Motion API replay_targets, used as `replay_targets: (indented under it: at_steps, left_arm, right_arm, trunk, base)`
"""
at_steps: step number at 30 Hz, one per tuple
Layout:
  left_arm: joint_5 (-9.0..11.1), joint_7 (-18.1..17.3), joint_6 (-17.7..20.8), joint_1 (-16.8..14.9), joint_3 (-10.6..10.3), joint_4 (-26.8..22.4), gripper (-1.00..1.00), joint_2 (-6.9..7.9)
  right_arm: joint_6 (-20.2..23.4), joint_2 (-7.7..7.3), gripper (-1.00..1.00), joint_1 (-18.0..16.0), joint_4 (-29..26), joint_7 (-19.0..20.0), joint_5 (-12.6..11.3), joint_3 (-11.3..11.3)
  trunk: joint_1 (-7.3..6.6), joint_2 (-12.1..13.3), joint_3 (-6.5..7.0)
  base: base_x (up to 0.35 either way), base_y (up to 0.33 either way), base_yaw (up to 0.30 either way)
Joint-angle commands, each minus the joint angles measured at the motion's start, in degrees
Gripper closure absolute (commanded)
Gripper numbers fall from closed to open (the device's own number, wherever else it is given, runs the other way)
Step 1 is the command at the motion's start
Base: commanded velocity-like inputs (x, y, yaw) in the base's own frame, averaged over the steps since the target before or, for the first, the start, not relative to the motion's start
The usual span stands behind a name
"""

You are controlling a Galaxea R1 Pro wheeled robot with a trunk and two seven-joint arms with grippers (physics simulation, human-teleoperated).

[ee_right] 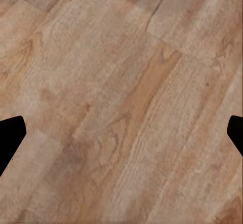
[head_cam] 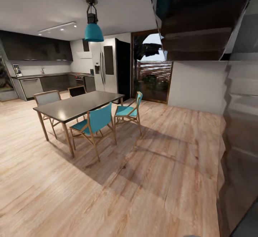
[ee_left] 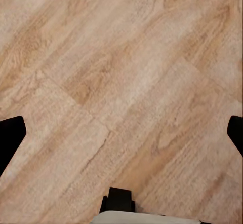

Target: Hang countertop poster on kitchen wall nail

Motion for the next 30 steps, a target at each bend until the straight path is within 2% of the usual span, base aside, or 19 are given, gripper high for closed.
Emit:
replay_targets:
  at_steps: [1,3,13,30]
  left_arm:
    - [0.0,0.0,-0.1,0.0,0.1,0.0,-1.00,-0.02]
    - [0.0,0.0,-0.1,0.0,0.2,0.0,-1.00,-0.02]
    - [0.0,0.0,0.0,0.0,0.2,0.0,-1.00,-0.02]
    - [0.0,0.0,0.0,0.0,0.2,0.0,-1.00,-0.02]
  right_arm:
    - [-0.2,-0.02,-1.00,0.0,0.6,0.0,0.1,0.0]
    - [-0.2,-0.04,-1.00,0.0,3.6,0.1,0.1,0.2]
    - [-0.3,-0.07,-1.00,0.0,5.1,0.1,0.5,1.8]
    - [-1.2,0.10,-1.00,0.0,5.2,-0.2,0.5,2.0]
  trunk:
    - [0.03,0.0,-0.05]
    - [0.03,0.0,-0.06]
    - [0.03,0.0,-0.10]
    - [0.03,0.0,-0.55]
  base:
    - [0.256,0.267,0.089]
    - [0.258,0.265,0.033]
    - [0.259,0.266,0.036]
    - [0.245,0.293,0.244]
